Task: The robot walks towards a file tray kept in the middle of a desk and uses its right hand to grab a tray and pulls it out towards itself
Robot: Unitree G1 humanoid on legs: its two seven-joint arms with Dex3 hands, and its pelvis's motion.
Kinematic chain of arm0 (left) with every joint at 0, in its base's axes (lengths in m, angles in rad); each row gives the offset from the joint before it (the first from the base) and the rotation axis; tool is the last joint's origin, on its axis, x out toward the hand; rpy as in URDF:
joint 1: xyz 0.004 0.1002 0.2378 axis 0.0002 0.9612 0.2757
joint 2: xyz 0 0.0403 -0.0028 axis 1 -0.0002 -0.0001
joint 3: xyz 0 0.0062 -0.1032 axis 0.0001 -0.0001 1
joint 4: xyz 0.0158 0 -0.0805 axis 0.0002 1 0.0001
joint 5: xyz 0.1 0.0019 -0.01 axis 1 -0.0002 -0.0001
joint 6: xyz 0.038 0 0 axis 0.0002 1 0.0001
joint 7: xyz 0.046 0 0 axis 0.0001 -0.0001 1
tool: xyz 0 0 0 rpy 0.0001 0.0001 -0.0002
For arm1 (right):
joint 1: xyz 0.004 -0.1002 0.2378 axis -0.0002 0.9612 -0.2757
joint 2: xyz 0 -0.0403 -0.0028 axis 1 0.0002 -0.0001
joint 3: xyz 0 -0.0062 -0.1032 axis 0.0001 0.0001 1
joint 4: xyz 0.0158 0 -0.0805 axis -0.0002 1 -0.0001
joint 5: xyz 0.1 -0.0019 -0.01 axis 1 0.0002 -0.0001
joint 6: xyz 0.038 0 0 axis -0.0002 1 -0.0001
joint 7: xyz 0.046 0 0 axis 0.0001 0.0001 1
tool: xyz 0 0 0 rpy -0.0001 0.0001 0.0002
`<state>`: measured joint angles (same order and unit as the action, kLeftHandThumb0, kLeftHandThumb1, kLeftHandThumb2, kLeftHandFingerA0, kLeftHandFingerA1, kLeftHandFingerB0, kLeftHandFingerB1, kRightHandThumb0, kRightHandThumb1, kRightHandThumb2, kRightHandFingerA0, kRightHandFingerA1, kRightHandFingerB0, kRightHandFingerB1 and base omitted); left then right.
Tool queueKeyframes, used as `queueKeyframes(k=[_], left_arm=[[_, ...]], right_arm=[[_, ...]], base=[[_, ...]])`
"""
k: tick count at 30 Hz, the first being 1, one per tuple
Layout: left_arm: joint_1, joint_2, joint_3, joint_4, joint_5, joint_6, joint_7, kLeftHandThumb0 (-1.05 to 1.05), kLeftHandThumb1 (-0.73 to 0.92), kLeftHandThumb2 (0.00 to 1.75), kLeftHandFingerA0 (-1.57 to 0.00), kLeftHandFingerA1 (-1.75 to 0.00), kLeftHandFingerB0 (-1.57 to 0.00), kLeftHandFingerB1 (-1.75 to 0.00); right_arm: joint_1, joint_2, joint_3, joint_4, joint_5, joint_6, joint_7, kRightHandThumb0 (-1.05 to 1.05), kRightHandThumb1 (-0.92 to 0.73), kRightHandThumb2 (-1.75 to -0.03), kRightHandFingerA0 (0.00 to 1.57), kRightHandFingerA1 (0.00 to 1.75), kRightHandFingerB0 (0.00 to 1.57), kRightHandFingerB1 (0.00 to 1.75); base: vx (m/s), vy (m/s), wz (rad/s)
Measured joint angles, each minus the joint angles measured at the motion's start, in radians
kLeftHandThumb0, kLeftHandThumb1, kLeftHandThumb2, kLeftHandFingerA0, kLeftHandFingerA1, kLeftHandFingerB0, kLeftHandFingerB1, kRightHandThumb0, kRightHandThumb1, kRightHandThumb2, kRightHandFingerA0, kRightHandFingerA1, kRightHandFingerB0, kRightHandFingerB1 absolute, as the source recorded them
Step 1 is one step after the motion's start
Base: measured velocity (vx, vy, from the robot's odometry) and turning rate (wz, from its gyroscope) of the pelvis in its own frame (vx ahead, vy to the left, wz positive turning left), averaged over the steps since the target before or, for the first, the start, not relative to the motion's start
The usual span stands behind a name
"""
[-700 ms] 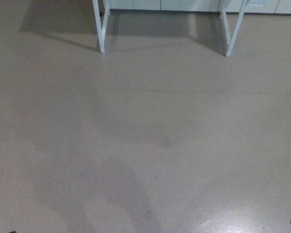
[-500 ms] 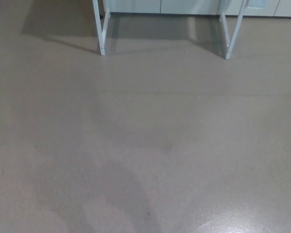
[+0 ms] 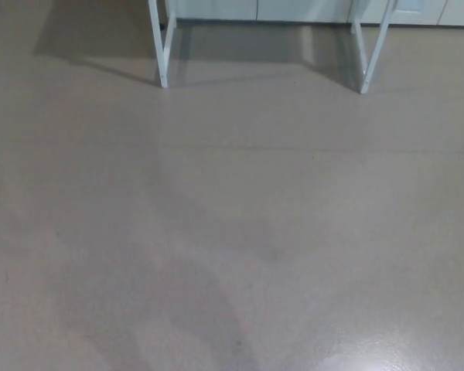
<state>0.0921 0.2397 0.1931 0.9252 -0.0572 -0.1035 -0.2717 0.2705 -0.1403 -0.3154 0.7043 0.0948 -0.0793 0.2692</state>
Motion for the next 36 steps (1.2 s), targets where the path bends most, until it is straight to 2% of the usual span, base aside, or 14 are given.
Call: queueKeyframes(k=[1,3,4,9,12,13,15,16,20,22,30,31,32,36], left_arm=[[-0.006,-0.009,-0.003,-0.014,0.0,-0.001,0.006,-0.24,0.34,0.89,-0.23,-0.56,-0.14,-0.51],[-0.011,-0.035,-0.008,-0.048,0.0,-0.001,0.017,-0.28,0.52,0.61,-0.27,-0.42,-0.24,-0.35],[0.003,-0.05,-0.012,-0.066,0.0,0.0,0.02,-0.26,0.51,0.62,-0.28,-0.42,-0.26,-0.36],[0.045,-0.064,-0.019,-0.095,0.002,-0.001,0.037,-0.23,0.35,0.89,-0.23,-0.55,-0.15,-0.51],[0.065,-0.045,-0.038,-0.062,0.014,-0.004,0.041,-0.23,0.52,0.63,-0.35,-0.43,-0.3,-0.35],[0.067,-0.032,-0.039,-0.059,0.015,-0.008,0.043,-0.21,0.36,0.9,-0.25,-0.57,-0.18,-0.52],[0.073,-0.001,-0.038,-0.062,0.017,-0.013,0.047,-0.2,0.36,0.9,-0.26,-0.57,-0.18,-0.52],[0.076,0.009,-0.038,-0.067,0.017,-0.014,0.049,-0.23,0.53,0.61,-0.37,-0.45,-0.29,-0.37],[0.08,0.029,-0.055,-0.074,0.025,-0.015,0.06,-0.26,0.55,0.59,-0.36,-0.42,-0.3,-0.35],[0.082,0.032,-0.071,-0.082,0.035,-0.016,0.068,-0.23,0.37,0.9,-0.28,-0.58,-0.18,-0.52],[0.075,0.032,-0.112,-0.091,0.065,-0.032,0.096,-0.29,0.56,0.58,-0.4,-0.43,-0.32,-0.34],[0.073,0.032,-0.115,-0.094,0.068,-0.034,0.099,-0.24,0.36,0.9,-0.3,-0.58,-0.19,-0.52],[0.071,0.032,-0.119,-0.093,0.072,-0.036,0.1,-0.28,0.57,0.58,-0.39,-0.42,-0.31,-0.34],[0.079,0.033,-0.125,-0.088,0.08,-0.038,0.102,-0.29,0.55,0.58,-0.4,-0.44,-0.34,-0.35]], right_arm=[[-0.001,-0.003,0.001,0.003,0.001,-0.001,0.003,-0.2,-0.44,-0.9,0.37,0.62,0.3,0.58],[-0.001,-0.015,0.001,0.004,0.004,-0.002,0.008,-0.2,-0.46,-0.91,0.36,0.62,0.29,0.57],[0.004,-0.019,0.001,0.0,0.005,-0.005,0.01,-0.23,-0.66,-0.6,0.44,0.55,0.39,0.48],[0.038,-0.016,0.012,-0.011,0.012,-0.013,0.013,-0.25,-0.63,-0.58,0.47,0.55,0.42,0.48],[0.071,-0.01,0.017,-0.035,0.017,-0.018,0.015,-0.23,-0.65,-0.59,0.48,0.56,0.44,0.48],[0.081,-0.006,0.025,-0.043,0.017,-0.019,0.017,-0.24,-0.65,-0.58,0.49,0.56,0.44,0.48],[0.1,-0.003,0.043,-0.075,0.016,-0.019,0.022,-0.24,-0.64,-0.58,0.49,0.56,0.44,0.48],[0.1,-0.003,0.049,-0.082,0.016,-0.019,0.024,-0.24,-0.63,-0.58,0.49,0.57,0.44,0.49],[0.087,-0.003,0.063,-0.087,0.016,-0.024,0.025,-0.23,-0.63,-0.58,0.49,0.56,0.44,0.47],[0.087,-0.003,0.066,-0.096,0.016,-0.023,0.025,-0.25,-0.64,-0.58,0.5,0.58,0.45,0.49],[0.095,-0.013,0.074,-0.132,0.015,-0.019,0.022,-0.25,-0.63,-0.59,0.48,0.56,0.42,0.47],[0.089,-0.017,0.074,-0.128,0.015,-0.019,0.02,-0.24,-0.63,-0.58,0.5,0.57,0.43,0.47],[0.084,-0.018,0.075,-0.126,0.015,-0.019,0.018,-0.24,-0.63,-0.59,0.48,0.56,0.42,0.47],[0.085,-0.019,0.084,-0.133,0.011,-0.017,0.011,-0.25,-0.63,-0.58,0.5,0.57,0.44,0.47]], base=[[-0.11,0.015,0.69],[-0.11,0.036,0.27],[0.0,0.0,0.0],[0.06,0.144,-0.1],[0.26,0.514,-0.26],[0.26,0.574,-0.23],[0.23,0.195,0.01],[0.22,0.138,0.1],[0.23,0.018,0.09],[0.26,-0.095,0.14],[0.35,-0.205,0.19],[0.4,-0.209,0.01],[0.25,-0.114,0.01],[0.32,-0.047,-0.02]])
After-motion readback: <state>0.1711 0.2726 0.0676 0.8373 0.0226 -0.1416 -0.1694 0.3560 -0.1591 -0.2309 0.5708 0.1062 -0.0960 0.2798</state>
